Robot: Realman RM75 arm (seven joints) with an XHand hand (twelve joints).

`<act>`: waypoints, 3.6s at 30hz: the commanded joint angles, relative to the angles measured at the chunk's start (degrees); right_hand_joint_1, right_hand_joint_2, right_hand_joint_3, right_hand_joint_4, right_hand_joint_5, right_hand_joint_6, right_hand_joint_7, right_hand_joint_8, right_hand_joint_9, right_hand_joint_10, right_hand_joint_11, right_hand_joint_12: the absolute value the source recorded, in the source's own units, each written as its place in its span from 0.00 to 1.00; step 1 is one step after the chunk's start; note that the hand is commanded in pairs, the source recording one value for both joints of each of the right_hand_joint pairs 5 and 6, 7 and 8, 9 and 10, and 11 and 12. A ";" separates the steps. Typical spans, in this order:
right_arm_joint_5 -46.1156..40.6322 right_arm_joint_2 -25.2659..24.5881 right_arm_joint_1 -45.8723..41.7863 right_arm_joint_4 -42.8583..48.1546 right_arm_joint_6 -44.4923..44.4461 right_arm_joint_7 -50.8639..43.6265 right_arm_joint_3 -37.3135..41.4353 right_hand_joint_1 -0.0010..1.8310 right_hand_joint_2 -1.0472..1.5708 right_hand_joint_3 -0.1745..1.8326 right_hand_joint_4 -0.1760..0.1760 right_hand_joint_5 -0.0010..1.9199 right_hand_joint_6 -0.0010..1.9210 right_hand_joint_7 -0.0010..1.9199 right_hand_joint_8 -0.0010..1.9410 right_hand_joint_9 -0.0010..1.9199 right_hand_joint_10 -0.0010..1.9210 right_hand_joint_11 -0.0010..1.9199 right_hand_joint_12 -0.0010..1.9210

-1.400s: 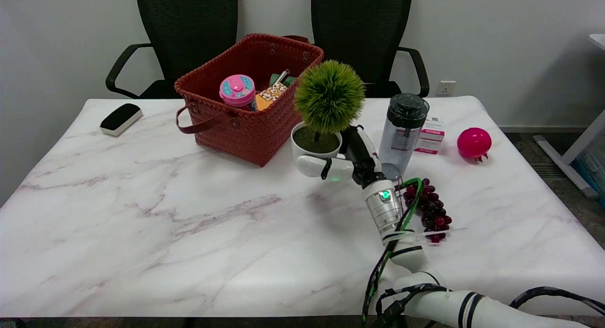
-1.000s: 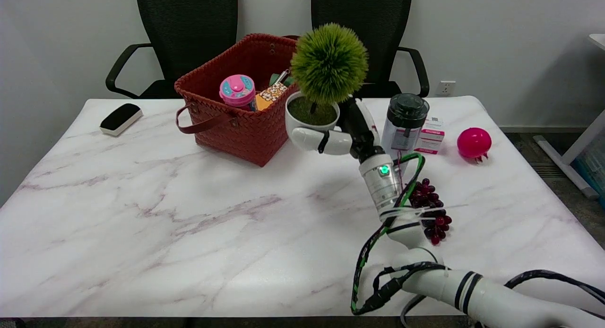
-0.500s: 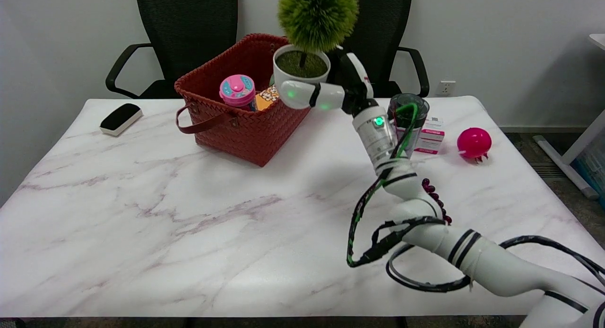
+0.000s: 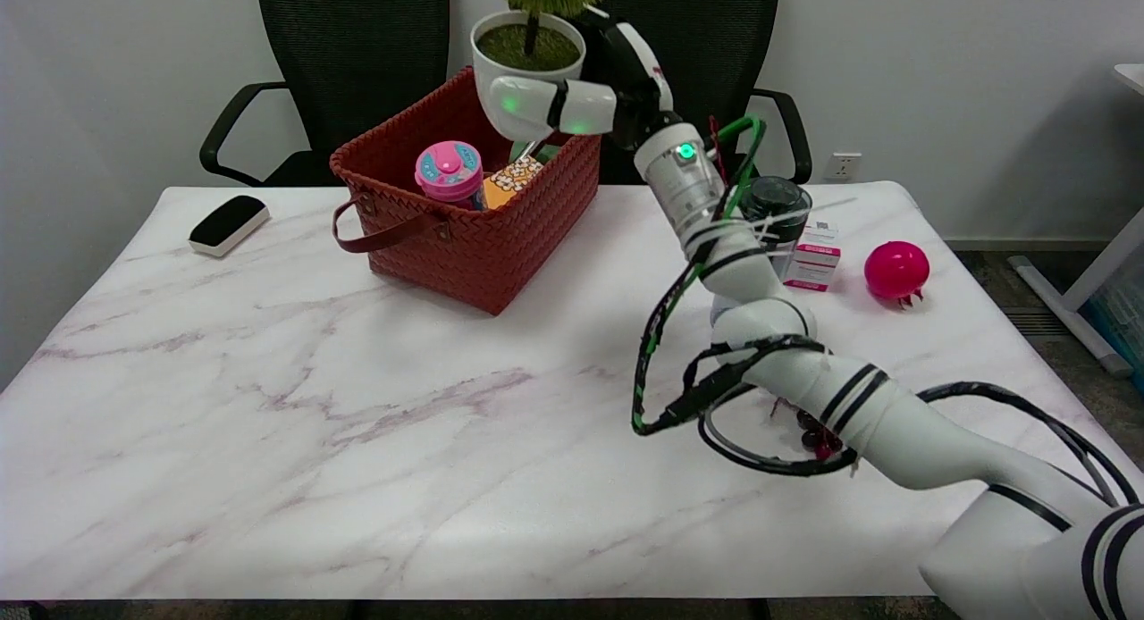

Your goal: Place the potted plant into the brown storage basket.

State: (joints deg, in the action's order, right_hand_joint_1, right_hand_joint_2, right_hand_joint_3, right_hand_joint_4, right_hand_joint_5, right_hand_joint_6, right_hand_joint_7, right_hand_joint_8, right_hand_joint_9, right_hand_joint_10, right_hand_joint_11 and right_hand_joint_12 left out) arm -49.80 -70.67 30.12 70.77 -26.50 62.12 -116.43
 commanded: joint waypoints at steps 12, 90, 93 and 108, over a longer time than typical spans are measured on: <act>0.04 -9.29 30.45 -29.44 16.72 0.25 -3.10 0.73 0.77 0.34 0.50 0.43 0.43 0.57 0.56 0.58 0.58 0.49 0.49; 0.44 -15.04 40.27 -61.74 19.77 -3.62 -2.15 0.66 0.88 0.35 0.50 0.49 0.49 0.62 0.61 0.62 0.62 0.52 0.52; 0.44 -14.88 39.61 -61.66 20.03 -5.03 -2.33 0.65 0.88 0.35 0.50 0.49 0.49 0.62 0.61 0.62 0.62 0.52 0.52; 0.04 -14.56 37.56 -60.87 20.49 -5.11 -2.23 0.64 0.89 0.37 0.50 0.50 0.50 0.62 0.62 0.61 0.61 0.50 0.50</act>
State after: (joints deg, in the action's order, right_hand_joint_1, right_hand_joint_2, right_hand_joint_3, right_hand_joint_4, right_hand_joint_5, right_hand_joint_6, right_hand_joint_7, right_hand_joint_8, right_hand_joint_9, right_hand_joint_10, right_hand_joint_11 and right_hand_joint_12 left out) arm -49.49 -85.78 68.93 10.07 -5.59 58.05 -118.79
